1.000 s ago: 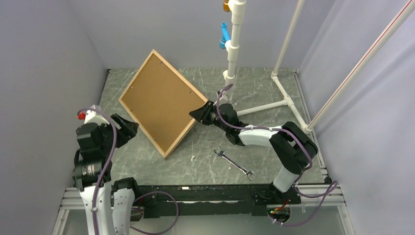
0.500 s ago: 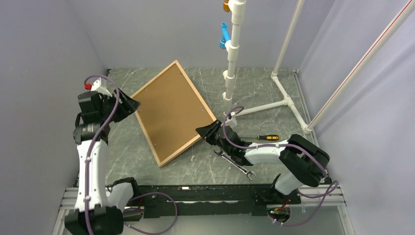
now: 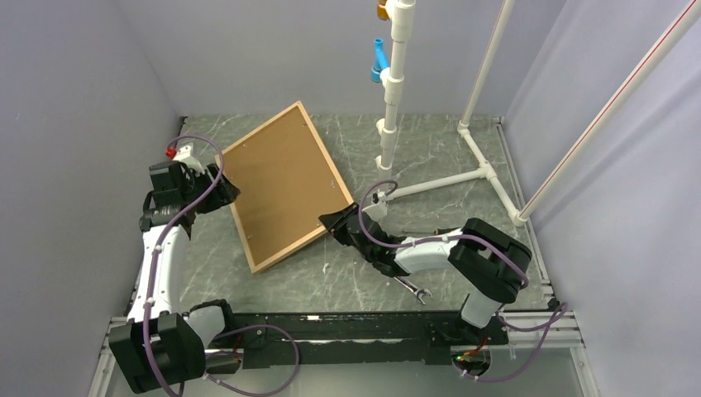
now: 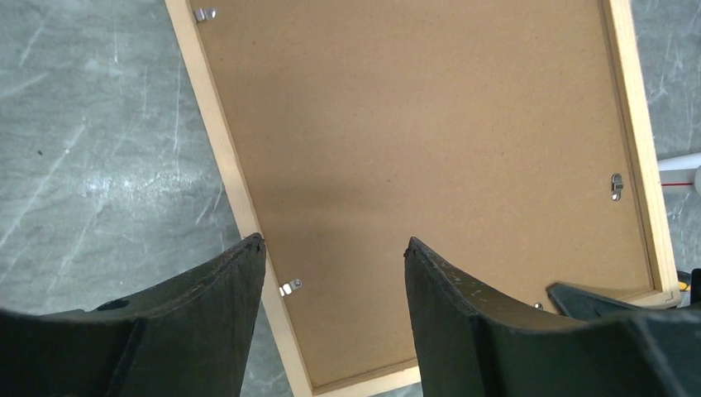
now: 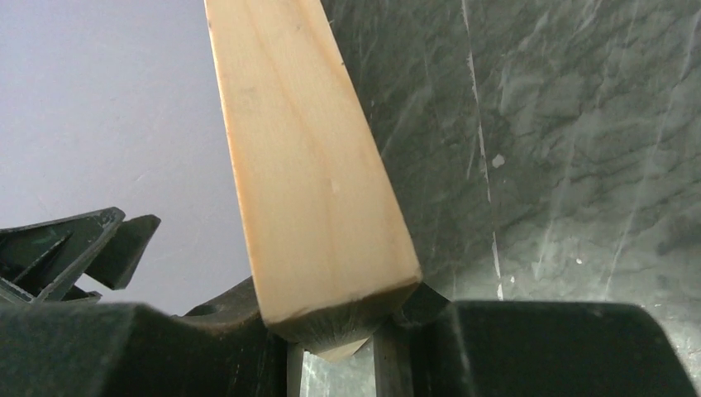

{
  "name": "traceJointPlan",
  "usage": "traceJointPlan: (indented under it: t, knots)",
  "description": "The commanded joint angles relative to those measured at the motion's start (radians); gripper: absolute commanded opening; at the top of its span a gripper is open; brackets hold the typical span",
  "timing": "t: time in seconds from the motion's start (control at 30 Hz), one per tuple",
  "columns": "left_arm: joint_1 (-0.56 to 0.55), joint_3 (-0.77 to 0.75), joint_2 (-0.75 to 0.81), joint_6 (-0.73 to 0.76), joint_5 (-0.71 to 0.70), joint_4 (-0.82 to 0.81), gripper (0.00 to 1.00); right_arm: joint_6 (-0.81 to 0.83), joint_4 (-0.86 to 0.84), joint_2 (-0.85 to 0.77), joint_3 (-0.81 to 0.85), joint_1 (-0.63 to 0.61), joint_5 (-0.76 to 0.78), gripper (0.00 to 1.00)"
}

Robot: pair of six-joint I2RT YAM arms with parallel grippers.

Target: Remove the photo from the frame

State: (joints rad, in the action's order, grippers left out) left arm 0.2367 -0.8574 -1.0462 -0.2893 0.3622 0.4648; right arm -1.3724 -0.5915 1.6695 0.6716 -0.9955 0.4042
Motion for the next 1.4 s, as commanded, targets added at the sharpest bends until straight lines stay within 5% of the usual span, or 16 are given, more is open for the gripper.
traceJointPlan:
  t: [0.0,0.27,0.37,0.63,0.73,1.13,1.37]
  knots:
    - [0.007,-0.019,0.009,0.050,0.021,-0.063,0.65,0.140,0.264,0.054,-0.022,-0.031,0.092,0.00]
    - [0.015,-0.017,0.011,0.054,0.026,-0.069,0.65,0.080,0.351,0.021,-0.067,-0.131,0.077,0.00]
    - [0.018,-0.016,0.012,0.061,0.014,-0.067,0.66,0.073,0.384,0.018,-0.068,-0.149,0.061,0.08]
    - [0.022,-0.015,0.016,0.070,0.007,-0.066,0.66,0.184,0.428,-0.042,-0.070,-0.156,-0.013,0.60]
    - [0.024,-0.013,0.024,0.071,0.011,-0.069,0.66,0.221,0.422,-0.038,-0.085,-0.158,-0.071,0.70]
    - [0.024,-0.009,0.034,0.072,0.015,-0.069,0.66,0.298,0.579,-0.133,-0.095,-0.172,-0.164,0.88]
    - [0.024,0.001,0.056,0.076,0.018,-0.072,0.67,0.460,0.711,-0.322,-0.055,-0.145,-0.020,0.89]
